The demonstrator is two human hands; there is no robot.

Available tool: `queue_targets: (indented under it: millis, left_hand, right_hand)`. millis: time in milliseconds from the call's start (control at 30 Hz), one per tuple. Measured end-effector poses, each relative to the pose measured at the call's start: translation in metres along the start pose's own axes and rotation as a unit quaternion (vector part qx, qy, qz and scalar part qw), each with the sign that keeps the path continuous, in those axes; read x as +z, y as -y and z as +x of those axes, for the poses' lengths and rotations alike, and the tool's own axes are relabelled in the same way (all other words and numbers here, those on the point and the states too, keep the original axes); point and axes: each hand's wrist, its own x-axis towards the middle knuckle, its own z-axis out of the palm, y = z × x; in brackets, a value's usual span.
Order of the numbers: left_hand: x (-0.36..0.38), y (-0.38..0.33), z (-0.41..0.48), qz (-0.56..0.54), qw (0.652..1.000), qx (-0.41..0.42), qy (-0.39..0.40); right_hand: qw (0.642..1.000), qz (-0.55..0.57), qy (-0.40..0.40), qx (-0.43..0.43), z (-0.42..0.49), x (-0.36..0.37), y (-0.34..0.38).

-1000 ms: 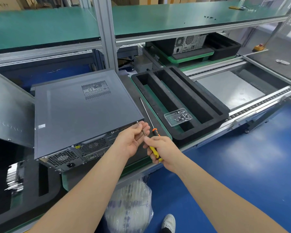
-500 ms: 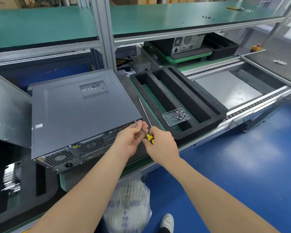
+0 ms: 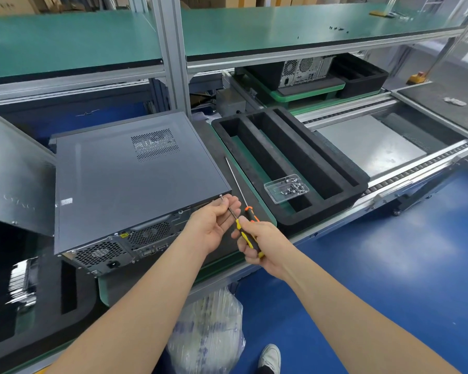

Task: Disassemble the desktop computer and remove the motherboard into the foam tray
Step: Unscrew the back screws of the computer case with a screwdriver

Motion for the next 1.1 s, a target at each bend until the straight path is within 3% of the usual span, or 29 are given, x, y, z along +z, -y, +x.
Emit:
queue_targets:
  millis: [67, 100, 167, 300, 333, 400, 467, 500, 567, 633, 667, 700, 767, 867, 967, 1033, 1100]
  left_hand:
    - [0.001, 0.0, -0.001, -0.002, 1.0, 0.002, 0.0]
    - [0.001, 0.0, -0.001, -0.001, 1.0, 0.002, -0.002]
    - [0.002, 0.001, -0.003, -0.002, 1.0, 0.001, -0.005]
    - [0.004, 0.001, -0.006, -0.011, 1.0, 0.003, -0.006]
    - [0.005, 0.001, -0.006, -0.012, 1.0, 0.003, -0.006]
    - [0.006, 0.001, -0.007, -0.013, 1.0, 0.005, -0.004]
    - [0.006, 0.002, -0.006, -0.006, 1.0, 0.01, -0.002]
    - [0.006, 0.003, -0.005, -0.001, 1.0, 0.013, -0.003]
    - [0.006, 0.004, -0.002, 0.004, 1.0, 0.013, -0.004]
    - [0.006, 0.004, 0.001, 0.013, 1.0, 0.009, -0.002]
    - [0.005, 0.004, 0.003, 0.024, 1.0, 0.006, 0.001]
    - [0.004, 0.004, 0.003, 0.035, 0.999, 0.003, 0.003]
    - [0.002, 0.003, 0.005, 0.036, 0.999, 0.0, 0.007]
    - [0.001, 0.003, 0.006, 0.022, 1.0, 0.007, 0.01]
    - [0.0, 0.002, 0.004, 0.016, 1.0, 0.006, 0.014]
    - [0.0, 0.001, 0.003, 0.004, 1.0, 0.002, 0.016]
    - [0.001, 0.001, 0.002, -0.018, 1.0, 0.001, 0.017]
  right_hand:
    - [0.979, -0.162, -0.076, -0.095, -0.002, 0.005, 0.001]
    - [0.949, -0.254, -0.121, -0.144, -0.002, 0.007, 0.002]
    - [0.851, -0.422, -0.21, -0.231, -0.003, 0.012, 0.005]
    - [0.605, -0.648, -0.286, -0.363, -0.004, 0.019, 0.0]
    - [0.569, -0.675, -0.293, -0.368, -0.003, 0.02, -0.004]
    - [0.547, -0.683, -0.306, -0.375, -0.002, 0.02, -0.007]
    - [0.578, -0.651, -0.317, -0.377, -0.001, 0.018, -0.006]
    - [0.622, -0.623, -0.311, -0.358, 0.0, 0.016, -0.005]
    - [0.779, -0.506, -0.25, -0.272, 0.004, 0.012, 0.0]
    - [0.94, -0.268, -0.163, -0.132, 0.004, 0.011, 0.01]
    - [0.985, -0.129, -0.104, -0.038, 0.002, 0.01, 0.014]
    - [0.998, -0.011, -0.035, 0.047, -0.002, 0.007, 0.015]
    - [0.975, 0.157, 0.084, 0.133, -0.005, 0.0, 0.013]
    - [0.953, 0.233, 0.14, 0.134, -0.006, -0.001, 0.009]
    - [0.978, 0.169, 0.081, 0.092, -0.002, 0.006, 0.008]
    - [0.998, 0.053, 0.023, 0.036, 0.0, 0.009, 0.006]
    - [0.996, -0.072, -0.048, -0.034, 0.001, 0.013, 0.006]
